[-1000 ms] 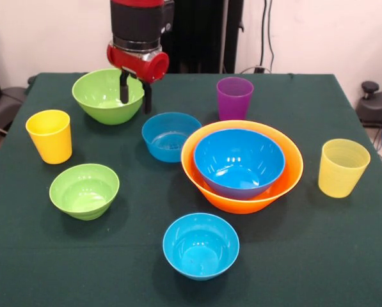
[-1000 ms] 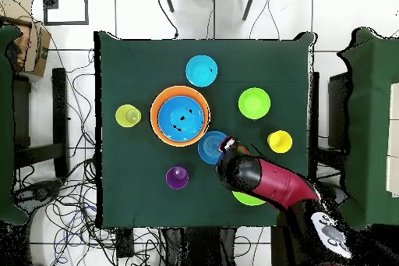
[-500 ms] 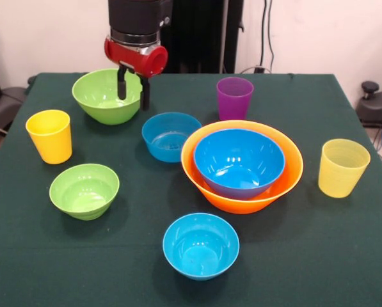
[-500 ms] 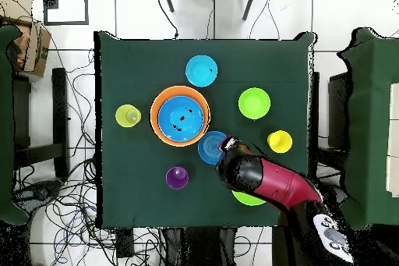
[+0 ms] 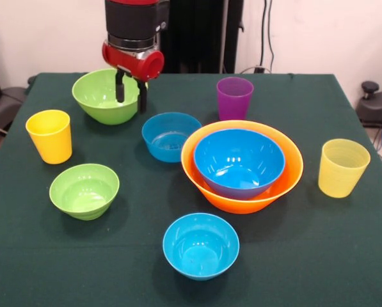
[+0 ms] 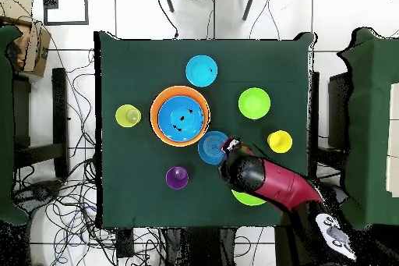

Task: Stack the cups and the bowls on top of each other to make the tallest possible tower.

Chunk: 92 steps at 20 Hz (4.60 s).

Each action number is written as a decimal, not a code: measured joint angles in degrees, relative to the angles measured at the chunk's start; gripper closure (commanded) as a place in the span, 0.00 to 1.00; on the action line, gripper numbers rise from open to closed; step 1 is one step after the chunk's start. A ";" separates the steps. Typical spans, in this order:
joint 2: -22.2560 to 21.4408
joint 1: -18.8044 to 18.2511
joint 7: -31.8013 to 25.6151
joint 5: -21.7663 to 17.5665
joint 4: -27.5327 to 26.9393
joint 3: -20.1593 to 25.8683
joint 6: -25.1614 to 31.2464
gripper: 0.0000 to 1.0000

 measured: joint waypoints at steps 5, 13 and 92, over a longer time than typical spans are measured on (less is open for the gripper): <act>0.37 -1.08 0.00 -0.12 -0.01 0.17 -1.41 0.00; 0.39 -1.97 0.00 -0.17 0.00 0.20 -2.10 0.00; 7.81 3.19 23.30 12.28 13.98 -11.43 -27.17 0.00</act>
